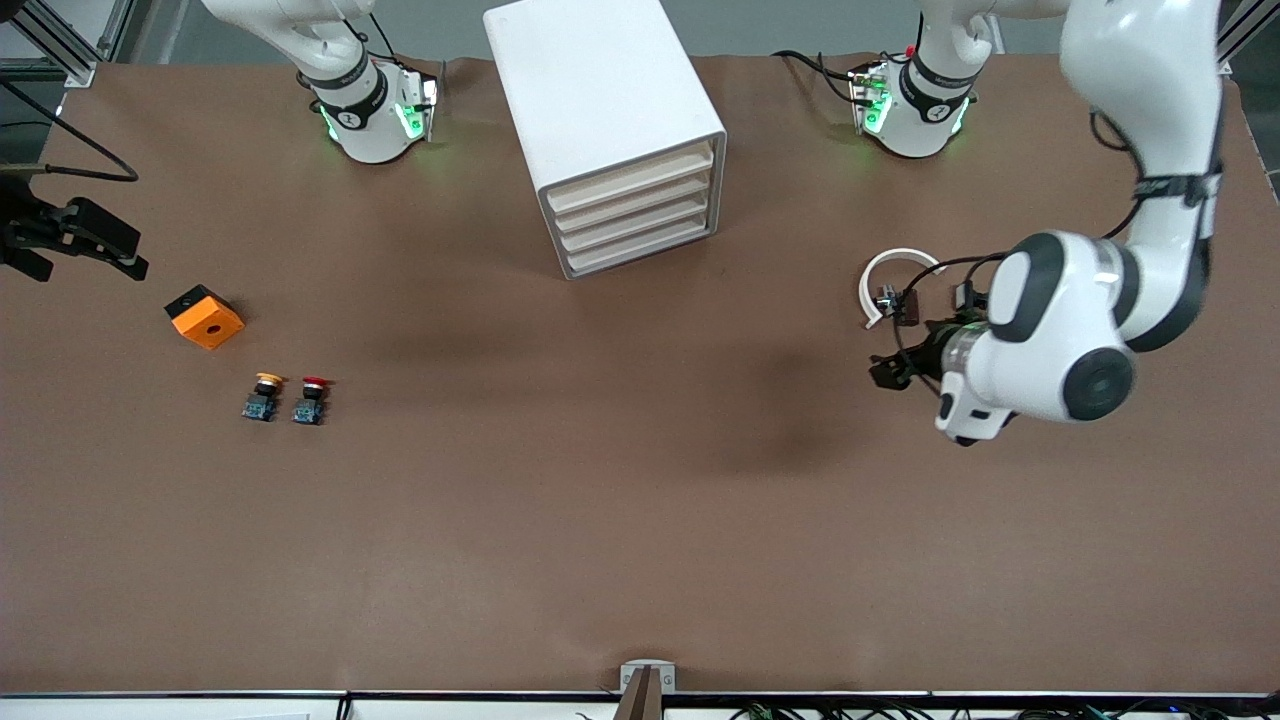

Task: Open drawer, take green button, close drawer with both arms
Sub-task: 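Move the left gripper to the front of the cabinet drawer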

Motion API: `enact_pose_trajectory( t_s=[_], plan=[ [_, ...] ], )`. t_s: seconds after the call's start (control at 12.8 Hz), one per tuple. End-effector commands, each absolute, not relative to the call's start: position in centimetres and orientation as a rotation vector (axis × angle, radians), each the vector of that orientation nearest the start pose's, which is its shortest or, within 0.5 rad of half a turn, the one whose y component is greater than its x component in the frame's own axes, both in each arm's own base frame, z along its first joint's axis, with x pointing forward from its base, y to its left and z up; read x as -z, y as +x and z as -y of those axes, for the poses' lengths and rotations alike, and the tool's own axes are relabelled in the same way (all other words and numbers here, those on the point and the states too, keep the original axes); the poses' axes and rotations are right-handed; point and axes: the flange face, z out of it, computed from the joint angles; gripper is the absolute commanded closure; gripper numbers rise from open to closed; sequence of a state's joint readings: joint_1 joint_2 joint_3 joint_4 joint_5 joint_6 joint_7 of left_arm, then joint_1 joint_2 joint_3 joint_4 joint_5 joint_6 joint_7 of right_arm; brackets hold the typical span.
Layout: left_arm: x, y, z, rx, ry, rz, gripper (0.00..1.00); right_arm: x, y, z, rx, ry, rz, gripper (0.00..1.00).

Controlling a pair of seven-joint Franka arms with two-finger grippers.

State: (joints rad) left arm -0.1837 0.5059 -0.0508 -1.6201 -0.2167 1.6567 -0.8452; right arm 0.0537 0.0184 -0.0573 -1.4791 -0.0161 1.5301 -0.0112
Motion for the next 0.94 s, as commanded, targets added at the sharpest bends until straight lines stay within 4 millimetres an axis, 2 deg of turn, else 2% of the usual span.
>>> enact_pose_trajectory(
  t_s=[0.0,0.08,0.23,0.39,0.55,0.7,0.86],
  plan=[
    [-26.2,61.3,19.2,-0.872,-2.666,1.229,0.0,-65.8,55.9,0.2,0.06,-3.147,0.007,0.0],
    [-25.1,60.9,20.9,-0.922,-2.6,1.32,0.0,-65.8,55.9,0.2,0.06,-3.147,0.007,0.0],
    [-21.2,60.0,22.5,-1.103,-2.381,1.568,0.0,-65.8,55.9,0.2,0.063,-3.147,0.007,0.0],
    [-18.8,58.8,23.0,-1.224,-2.287,1.61,0.0,-65.8,55.9,0.2,0.06,-3.147,0.007,0.0],
    [-16.2,56.2,24.1,-1.392,-2.165,1.559,0.0,-65.8,55.9,0.2,0.06,-3.147,0.009,0.0],
    [-15.1,55.0,25.2,-1.572,-2.029,1.595,0.0,-65.9,55.9,0.2,0.065,-3.147,0.007,0.0],
    [-14.7,53.7,27.0,-1.617,-1.825,1.65,0.0,-65.8,55.9,0.2,0.06,-3.147,0.009,0.0]
  ],
)
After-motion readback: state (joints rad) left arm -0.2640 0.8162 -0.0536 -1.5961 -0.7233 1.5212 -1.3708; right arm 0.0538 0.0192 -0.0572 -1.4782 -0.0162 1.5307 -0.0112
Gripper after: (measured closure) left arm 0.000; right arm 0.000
